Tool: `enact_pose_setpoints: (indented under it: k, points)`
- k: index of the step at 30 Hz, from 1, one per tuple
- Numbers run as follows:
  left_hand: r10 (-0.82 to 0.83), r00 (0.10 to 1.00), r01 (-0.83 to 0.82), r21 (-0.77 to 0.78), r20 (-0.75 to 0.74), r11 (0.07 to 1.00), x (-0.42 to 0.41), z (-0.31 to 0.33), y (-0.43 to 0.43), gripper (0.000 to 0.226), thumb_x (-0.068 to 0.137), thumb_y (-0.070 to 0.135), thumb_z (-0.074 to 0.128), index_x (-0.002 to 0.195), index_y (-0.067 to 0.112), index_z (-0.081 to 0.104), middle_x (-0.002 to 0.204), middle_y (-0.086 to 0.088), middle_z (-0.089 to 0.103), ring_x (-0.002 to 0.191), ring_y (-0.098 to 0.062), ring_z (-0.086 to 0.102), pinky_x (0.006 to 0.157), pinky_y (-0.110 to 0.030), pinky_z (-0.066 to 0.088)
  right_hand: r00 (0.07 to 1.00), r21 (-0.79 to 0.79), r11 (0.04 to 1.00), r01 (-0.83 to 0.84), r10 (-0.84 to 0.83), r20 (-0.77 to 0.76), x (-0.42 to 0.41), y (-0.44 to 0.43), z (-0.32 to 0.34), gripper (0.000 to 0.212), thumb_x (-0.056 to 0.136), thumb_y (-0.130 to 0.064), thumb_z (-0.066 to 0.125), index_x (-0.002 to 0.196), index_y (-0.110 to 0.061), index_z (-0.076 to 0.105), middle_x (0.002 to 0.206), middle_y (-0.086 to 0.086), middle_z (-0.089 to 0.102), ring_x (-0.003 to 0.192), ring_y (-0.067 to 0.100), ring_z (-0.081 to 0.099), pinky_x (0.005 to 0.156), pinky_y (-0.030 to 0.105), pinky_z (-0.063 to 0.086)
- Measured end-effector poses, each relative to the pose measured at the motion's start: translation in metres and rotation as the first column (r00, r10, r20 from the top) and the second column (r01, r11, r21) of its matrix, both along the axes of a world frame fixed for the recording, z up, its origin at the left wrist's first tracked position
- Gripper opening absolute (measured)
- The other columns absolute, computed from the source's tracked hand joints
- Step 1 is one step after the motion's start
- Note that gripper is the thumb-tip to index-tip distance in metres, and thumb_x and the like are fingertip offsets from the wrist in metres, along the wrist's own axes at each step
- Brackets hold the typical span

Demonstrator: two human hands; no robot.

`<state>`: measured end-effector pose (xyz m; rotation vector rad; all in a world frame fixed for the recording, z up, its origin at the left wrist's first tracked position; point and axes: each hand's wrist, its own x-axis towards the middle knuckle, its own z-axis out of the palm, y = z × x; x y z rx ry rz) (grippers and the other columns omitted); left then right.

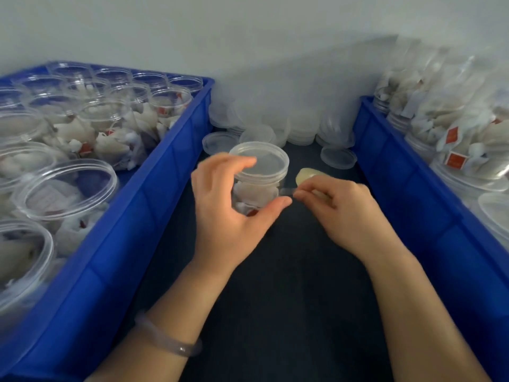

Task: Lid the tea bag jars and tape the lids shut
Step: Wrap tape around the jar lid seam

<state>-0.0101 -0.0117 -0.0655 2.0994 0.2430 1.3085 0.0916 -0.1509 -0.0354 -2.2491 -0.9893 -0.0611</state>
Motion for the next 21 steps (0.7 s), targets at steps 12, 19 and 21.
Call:
enact_pose_setpoints:
  k: [12, 19, 21]
  points:
    - [-0.161, 0.980, 0.132, -0.222, -0.118, 0.966, 0.036, -0.012, 0.024, 0.073, 0.052, 0.048, 0.082, 0.113, 0.024, 0.049, 0.124, 0.004, 0.051, 0.118, -0.007, 0.047, 0.094, -0.019, 0.042, 0.979, -0.270, 0.960, -0.075, 0.123, 0.166, 0.013, 0.021, 0.020, 0.020, 0.094, -0.042, 0.049, 0.091, -0.030, 0.065, 0.079, -0.011, 0.059, 0.072, 0.009, 0.053, 0.064, 0.032, 0.046]
    - [-0.172, 0.982, 0.143, -0.289, -0.077, 0.946, 0.036, -0.012, 0.024, 0.063, 0.061, 0.041, 0.082, 0.113, 0.019, 0.052, 0.121, 0.002, 0.055, 0.116, -0.009, 0.051, 0.094, -0.035, 0.048, 0.988, -0.247, 0.967, -0.064, 0.097, 0.124, 0.016, 0.024, 0.016, 0.020, 0.093, -0.044, 0.044, 0.095, -0.037, 0.063, 0.077, -0.014, 0.060, 0.066, 0.008, 0.051, 0.066, 0.042, 0.051]
    - [-0.174, 0.982, 0.146, -0.289, -0.075, 0.946, 0.036, -0.012, 0.025, 0.060, 0.064, 0.041, 0.082, 0.113, 0.021, 0.052, 0.122, 0.002, 0.055, 0.116, -0.009, 0.051, 0.093, -0.036, 0.048, 0.988, -0.244, 0.968, -0.062, 0.094, 0.120, 0.016, 0.024, 0.016, 0.021, 0.093, -0.044, 0.044, 0.098, -0.036, 0.063, 0.078, -0.012, 0.061, 0.067, 0.009, 0.052, 0.066, 0.043, 0.052]
